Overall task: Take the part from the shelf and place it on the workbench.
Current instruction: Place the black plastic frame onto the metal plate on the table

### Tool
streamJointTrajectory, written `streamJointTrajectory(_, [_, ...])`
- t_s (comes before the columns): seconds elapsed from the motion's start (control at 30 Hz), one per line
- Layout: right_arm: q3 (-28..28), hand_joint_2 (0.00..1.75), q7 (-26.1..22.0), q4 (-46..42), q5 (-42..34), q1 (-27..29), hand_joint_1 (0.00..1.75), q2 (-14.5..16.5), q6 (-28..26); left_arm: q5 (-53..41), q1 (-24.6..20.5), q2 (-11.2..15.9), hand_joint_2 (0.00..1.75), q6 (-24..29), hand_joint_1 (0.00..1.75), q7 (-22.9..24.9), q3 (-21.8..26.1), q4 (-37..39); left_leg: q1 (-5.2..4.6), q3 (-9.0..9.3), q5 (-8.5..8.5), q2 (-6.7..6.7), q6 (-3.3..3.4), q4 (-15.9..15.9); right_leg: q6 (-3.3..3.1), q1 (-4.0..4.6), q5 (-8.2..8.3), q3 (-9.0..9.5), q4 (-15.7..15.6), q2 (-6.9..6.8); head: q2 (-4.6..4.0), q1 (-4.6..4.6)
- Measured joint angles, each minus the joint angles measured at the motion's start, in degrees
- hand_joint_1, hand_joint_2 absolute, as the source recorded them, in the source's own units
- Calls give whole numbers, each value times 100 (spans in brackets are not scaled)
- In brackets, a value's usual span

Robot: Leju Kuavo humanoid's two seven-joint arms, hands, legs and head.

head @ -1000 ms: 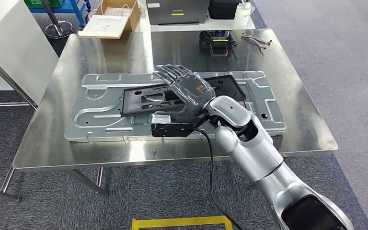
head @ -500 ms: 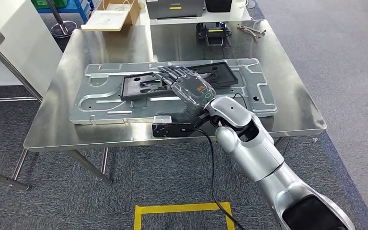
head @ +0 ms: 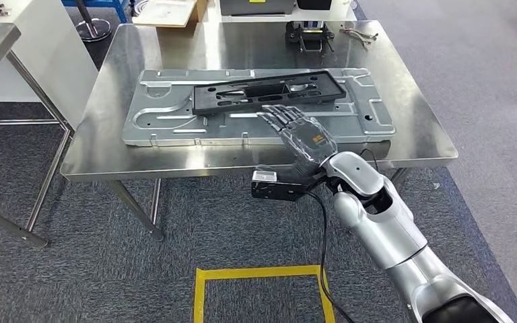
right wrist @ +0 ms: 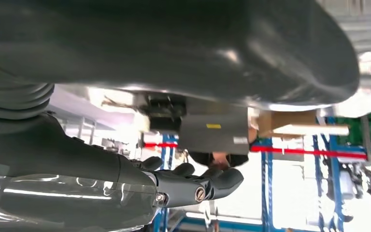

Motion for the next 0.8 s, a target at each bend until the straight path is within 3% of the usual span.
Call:
streamJointTrajectory(0.03, [-10,0,-1,-24,8,14,0,-8,-3,-1,3,-3,0,-3,0,-4,0,0,-22,-59,55,-2,-8,1,-73,36,54,341,-412,0,0,-1])
streamJointTrajectory(0.1, [-28,0,-4,-86,25,26,0,-15,-22,-3,6,-10,0,-6,0,-16,0,0,-46,-122,166,1,-40,-10,-180,100,-26,899,-1206,-13,0,-2])
streamJointTrajectory(0.13, [-34,0,-5,-108,33,39,0,-17,-33,-7,7,-13,0,-7,0,-24,0,0,-43,-132,225,4,-70,-30,-208,128,-71,1029,-1424,-19,0,-2])
streamJointTrajectory(0.17, [-37,0,-7,-118,38,62,0,-18,-43,-10,10,-13,0,-8,0,-31,0,0,-38,-137,290,7,-102,-56,-225,137,-53,1048,-1527,-25,0,-2])
streamJointTrajectory(0.23, [-35,0,-11,-120,45,141,0,-22,-57,-15,20,-5,0,-9,0,-36,0,0,-18,-179,266,0,-160,-34,-275,111,97,983,-1605,-52,0,-2])
streamJointTrajectory(0.27, [-33,0,-16,-125,46,190,0,-24,-69,-14,29,-1,0,-9,0,-37,0,0,-16,-238,90,-8,-185,95,-299,88,184,925,-1644,-65,0,-1])
streamJointTrajectory(0.3, [-31,0,-21,-133,45,249,0,-26,-82,-11,37,3,0,-7,0,-36,0,0,-8,-319,-194,-13,-209,347,-312,71,269,847,-1663,-77,0,-2])
streamJointTrajectory(0.37, [-27,0,-33,-150,40,387,0,-27,-102,-1,42,0,0,-3,0,-35,0,0,10,-483,-759,-17,-266,1080,-316,71,419,638,-1634,-77,0,-2])
streamJointTrajectory(0.4, [-27,0,-38,-157,38,458,0,-27,-105,4,39,-1,0,-2,0,-34,0,0,23,-512,-862,-16,-293,1410,-307,70,490,523,-1609,-78,0,-3])
streamJointTrajectory(0.43, [-27,0,-43,-160,38,514,0,-27,-105,7,36,-2,0,-1,0,-34,0,0,36,-474,-814,-16,-315,1596,-294,68,556,405,-1576,-78,0,-3])
streamJointTrajectory(0.47, [-27,0,-46,-162,38,554,0,-27,-106,9,34,-1,0,2,0,-34,0,0,46,-348,-663,-16,-332,1600,-275,62,619,282,-1533,-78,0,-3])
streamJointTrajectory(0.5, [-27,0,-48,-168,38,579,0,-28,-108,9,31,1,0,4,0,-34,0,0,54,-113,-500,-16,-342,1399,-252,53,678,158,-1479,-77,0,-3])
streamJointTrajectory(0.53, [-28,0,-49,-180,38,592,0,-28,-111,10,26,2,0,6,0,-35,0,0,60,206,-454,-19,-347,1030,-223,48,728,50,-1416,-74,0,-4])
streamJointTrajectory(0.6, [-33,0,-51,-218,37,602,0,-30,-122,14,11,10,0,6,0,-36,0,0,45,799,-623,-34,-306,201,-159,51,813,-92,-1302,-72,0,-4])
streamJointTrajectory(0.63, [-36,0,-51,-233,37,605,0,-31,-127,16,6,13,0,3,0,-37,0,0,33,942,-735,-42,-269,-36,-128,55,857,-118,-1276,-73,0,-3])
streamJointTrajectory(0.7, [-39,0,-52,-240,35,617,0,-36,-133,16,9,13,0,-1,0,-36,0,1,24,924,-716,-37,-164,-120,-65,56,948,-138,-1281,-71,0,-1])
streamJointTrajectory(0.8, [-43,0,-52,-237,35,632,0,-55,-132,15,12,9,0,-2,0,-35,0,1,45,767,-542,4,-36,-135,16,31,689,-247,-1143,-33,0,-1])
